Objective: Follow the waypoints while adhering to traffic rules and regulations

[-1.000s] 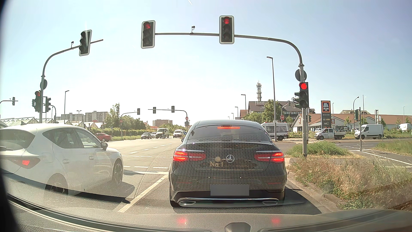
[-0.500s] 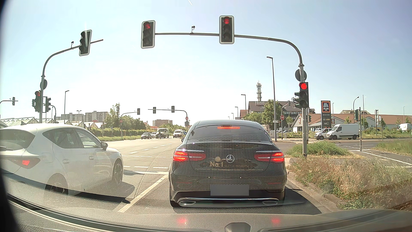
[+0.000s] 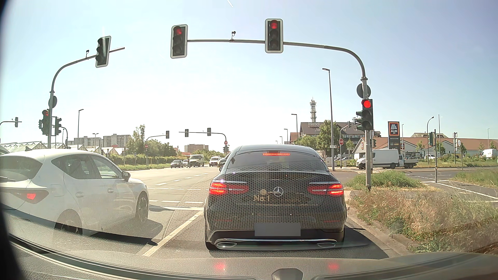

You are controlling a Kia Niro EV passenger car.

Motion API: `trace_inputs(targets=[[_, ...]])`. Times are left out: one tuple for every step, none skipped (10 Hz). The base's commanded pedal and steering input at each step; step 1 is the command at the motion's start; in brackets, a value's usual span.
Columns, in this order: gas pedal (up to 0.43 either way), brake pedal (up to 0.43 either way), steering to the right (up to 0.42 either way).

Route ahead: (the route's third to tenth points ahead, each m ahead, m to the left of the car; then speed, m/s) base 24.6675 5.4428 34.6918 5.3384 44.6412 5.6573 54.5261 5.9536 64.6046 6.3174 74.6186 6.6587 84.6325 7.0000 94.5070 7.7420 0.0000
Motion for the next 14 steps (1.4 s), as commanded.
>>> trace_inputs(targets=[[0.000,0.250,-0.002],[0.000,0.250,-0.002],[0.000,0.250,-0.002],[0.000,0.250,-0.002],[0.000,0.250,-0.002],[0.000,0.250,-0.002],[0.000,0.250,-0.002],[0.000,0.250,-0.002],[0.000,0.250,-0.002],[0.000,0.250,-0.002],[0.000,0.244,-0.002],[0.000,0.250,-0.002],[0.000,0.250,-0.002],[0.000,0.250,-0.002]])
